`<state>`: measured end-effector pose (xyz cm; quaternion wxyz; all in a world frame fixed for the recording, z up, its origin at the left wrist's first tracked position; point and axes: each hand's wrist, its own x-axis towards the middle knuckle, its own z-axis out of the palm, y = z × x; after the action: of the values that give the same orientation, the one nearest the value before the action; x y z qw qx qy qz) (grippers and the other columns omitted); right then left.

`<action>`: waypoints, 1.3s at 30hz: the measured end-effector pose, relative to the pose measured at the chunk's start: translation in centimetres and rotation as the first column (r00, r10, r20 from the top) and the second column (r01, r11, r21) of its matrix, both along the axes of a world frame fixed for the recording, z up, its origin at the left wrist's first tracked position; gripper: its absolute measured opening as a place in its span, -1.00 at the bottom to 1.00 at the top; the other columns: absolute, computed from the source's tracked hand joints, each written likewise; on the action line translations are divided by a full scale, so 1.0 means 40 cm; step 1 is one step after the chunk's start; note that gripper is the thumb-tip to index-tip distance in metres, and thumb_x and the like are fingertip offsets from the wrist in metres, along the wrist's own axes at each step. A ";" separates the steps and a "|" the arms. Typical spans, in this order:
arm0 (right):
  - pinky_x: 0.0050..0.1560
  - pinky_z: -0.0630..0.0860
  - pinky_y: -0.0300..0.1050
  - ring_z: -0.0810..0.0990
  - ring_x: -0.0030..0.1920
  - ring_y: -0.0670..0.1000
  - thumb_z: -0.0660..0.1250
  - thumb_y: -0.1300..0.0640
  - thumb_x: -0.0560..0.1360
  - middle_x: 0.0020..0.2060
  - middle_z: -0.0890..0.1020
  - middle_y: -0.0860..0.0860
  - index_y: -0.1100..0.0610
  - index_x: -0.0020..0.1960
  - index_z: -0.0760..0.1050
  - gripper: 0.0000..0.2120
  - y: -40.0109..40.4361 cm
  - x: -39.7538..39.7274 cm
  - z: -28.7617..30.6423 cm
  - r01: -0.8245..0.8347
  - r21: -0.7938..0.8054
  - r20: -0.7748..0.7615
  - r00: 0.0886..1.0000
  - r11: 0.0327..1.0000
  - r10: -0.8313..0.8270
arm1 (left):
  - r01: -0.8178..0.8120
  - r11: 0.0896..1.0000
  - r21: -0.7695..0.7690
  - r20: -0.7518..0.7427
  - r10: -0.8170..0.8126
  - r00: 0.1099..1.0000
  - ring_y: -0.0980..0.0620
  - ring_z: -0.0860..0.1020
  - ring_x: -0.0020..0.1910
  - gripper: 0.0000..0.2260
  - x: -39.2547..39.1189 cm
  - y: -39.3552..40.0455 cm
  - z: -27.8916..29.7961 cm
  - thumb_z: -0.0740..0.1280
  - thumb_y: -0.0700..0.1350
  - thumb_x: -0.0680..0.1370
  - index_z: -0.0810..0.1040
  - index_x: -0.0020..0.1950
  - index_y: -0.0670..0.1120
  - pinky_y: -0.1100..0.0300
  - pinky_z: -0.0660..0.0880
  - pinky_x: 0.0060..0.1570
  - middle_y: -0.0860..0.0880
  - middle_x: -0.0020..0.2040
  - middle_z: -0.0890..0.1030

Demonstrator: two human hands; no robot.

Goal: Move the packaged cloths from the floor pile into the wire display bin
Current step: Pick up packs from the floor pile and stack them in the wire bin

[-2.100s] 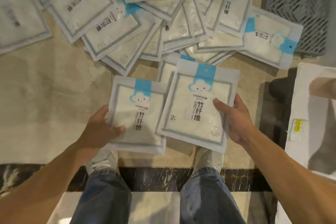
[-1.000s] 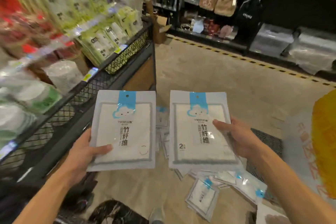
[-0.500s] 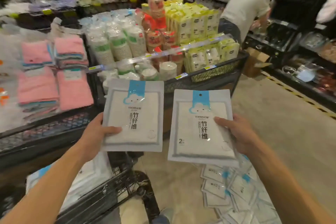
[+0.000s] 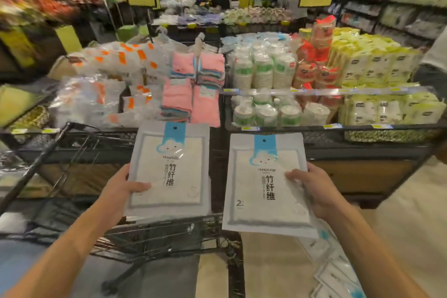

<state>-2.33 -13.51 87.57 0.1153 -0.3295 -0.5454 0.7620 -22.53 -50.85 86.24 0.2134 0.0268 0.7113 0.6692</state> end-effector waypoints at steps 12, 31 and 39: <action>-0.24 0.69 0.00 0.76 -0.05 0.22 0.35 0.37 0.57 0.00 0.75 0.21 0.29 0.27 0.53 -0.72 -0.396 -0.317 -0.042 -0.121 0.019 0.031 0.992 0.992 0.121 | -0.060 0.998 0.008 0.025 0.060 0.998 -0.21 0.68 0.08 -0.53 -0.182 -0.435 -0.082 0.45 -0.40 0.42 0.53 0.25 -0.02 -0.18 0.61 0.01 -0.06 0.07 0.73; 0.06 0.67 0.28 0.74 0.06 0.23 0.35 0.33 0.59 0.07 0.74 0.19 0.21 0.31 0.53 -0.70 -0.366 -0.671 -0.240 -0.182 -0.012 0.211 0.961 0.983 0.180 | -0.093 0.988 -0.127 0.242 0.122 0.963 -0.13 0.67 0.15 -0.56 -0.468 -0.438 -0.305 0.47 -0.31 0.50 0.51 0.32 0.00 -0.15 0.63 0.08 -0.04 0.14 0.72; -0.06 0.69 0.18 0.76 0.00 0.18 0.35 0.33 0.59 0.01 0.76 0.13 0.16 0.27 0.52 -0.73 -0.306 -0.883 -0.400 -0.253 -0.067 0.325 0.909 0.965 0.260 | -0.149 0.955 -0.255 0.286 0.222 0.932 -0.11 0.66 0.15 -0.64 -0.597 -0.372 -0.435 0.40 -0.28 0.58 0.51 0.31 0.03 -0.07 0.62 0.05 -0.03 0.16 0.70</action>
<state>-37.63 -25.75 71.57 -0.0827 -0.3794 -0.5866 0.7107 -46.41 -65.72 68.84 0.2598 -0.1715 0.7403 0.5959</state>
